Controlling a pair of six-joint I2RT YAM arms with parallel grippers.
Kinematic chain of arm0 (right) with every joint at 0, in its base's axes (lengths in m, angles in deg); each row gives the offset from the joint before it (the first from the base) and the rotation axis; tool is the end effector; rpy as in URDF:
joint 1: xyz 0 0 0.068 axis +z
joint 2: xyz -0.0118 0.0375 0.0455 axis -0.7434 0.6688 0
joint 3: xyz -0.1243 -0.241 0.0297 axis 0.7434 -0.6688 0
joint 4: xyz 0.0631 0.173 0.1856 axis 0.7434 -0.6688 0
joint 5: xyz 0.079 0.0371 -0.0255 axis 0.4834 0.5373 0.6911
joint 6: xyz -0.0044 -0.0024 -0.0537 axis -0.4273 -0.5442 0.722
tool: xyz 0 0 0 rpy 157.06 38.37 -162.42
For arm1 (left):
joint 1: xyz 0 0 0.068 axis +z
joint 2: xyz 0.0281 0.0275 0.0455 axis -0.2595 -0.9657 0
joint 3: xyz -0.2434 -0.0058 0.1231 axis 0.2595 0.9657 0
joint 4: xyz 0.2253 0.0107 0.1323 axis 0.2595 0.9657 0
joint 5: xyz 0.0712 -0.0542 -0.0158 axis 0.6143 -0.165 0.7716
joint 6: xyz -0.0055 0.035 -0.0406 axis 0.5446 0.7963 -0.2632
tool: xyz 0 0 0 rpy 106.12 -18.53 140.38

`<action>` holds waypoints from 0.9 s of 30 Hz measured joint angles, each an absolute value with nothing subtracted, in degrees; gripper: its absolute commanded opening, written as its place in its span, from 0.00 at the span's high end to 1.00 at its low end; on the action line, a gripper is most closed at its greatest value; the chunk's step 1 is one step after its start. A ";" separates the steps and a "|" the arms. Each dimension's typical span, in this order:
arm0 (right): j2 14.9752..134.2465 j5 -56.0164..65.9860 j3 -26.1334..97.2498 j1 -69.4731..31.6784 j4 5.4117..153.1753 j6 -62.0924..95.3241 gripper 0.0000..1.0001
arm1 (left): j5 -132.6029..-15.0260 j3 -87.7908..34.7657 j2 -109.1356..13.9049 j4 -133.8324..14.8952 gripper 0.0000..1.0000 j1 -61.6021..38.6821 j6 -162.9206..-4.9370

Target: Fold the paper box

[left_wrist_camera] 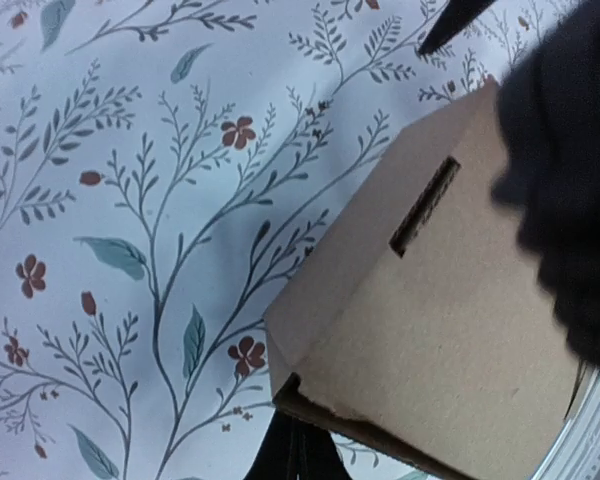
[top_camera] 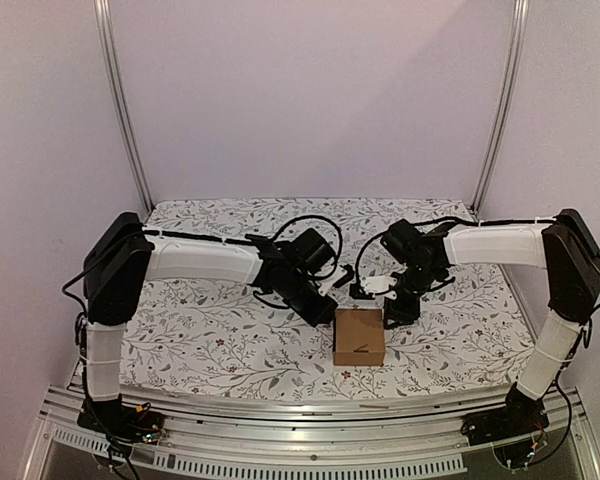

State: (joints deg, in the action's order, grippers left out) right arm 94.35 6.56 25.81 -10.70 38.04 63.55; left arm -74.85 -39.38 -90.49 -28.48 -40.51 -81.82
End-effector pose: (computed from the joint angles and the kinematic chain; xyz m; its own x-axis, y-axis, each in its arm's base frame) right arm 0.2587 0.2044 0.1755 -0.1876 -0.9429 -0.2752 -0.9788 0.2030 -0.0281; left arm 0.2407 -0.3611 0.1655 -0.6342 0.6373 -0.4377 0.7625 0.6092 -0.2178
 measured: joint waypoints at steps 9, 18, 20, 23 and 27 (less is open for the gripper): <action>98.04 8.68 29.20 -5.92 32.65 61.01 0.50 | -73.89 -47.40 -95.84 -29.20 1.00 -40.27 -83.77; 92.99 7.26 25.22 -6.77 36.45 59.37 0.46 | -71.77 -37.24 -85.94 -29.64 1.00 -40.03 -84.53; 89.49 6.38 23.87 -6.86 36.40 59.40 0.45 | -70.50 -36.12 -83.60 -29.55 1.00 -39.77 -84.36; 85.32 5.59 22.84 -6.86 36.21 59.46 0.45 | -68.89 -33.91 -80.24 -29.29 1.00 -39.11 -84.23; 82.15 4.81 21.29 -6.62 36.21 59.72 0.47 | -68.91 -27.79 -75.84 -29.11 1.00 -39.09 -84.58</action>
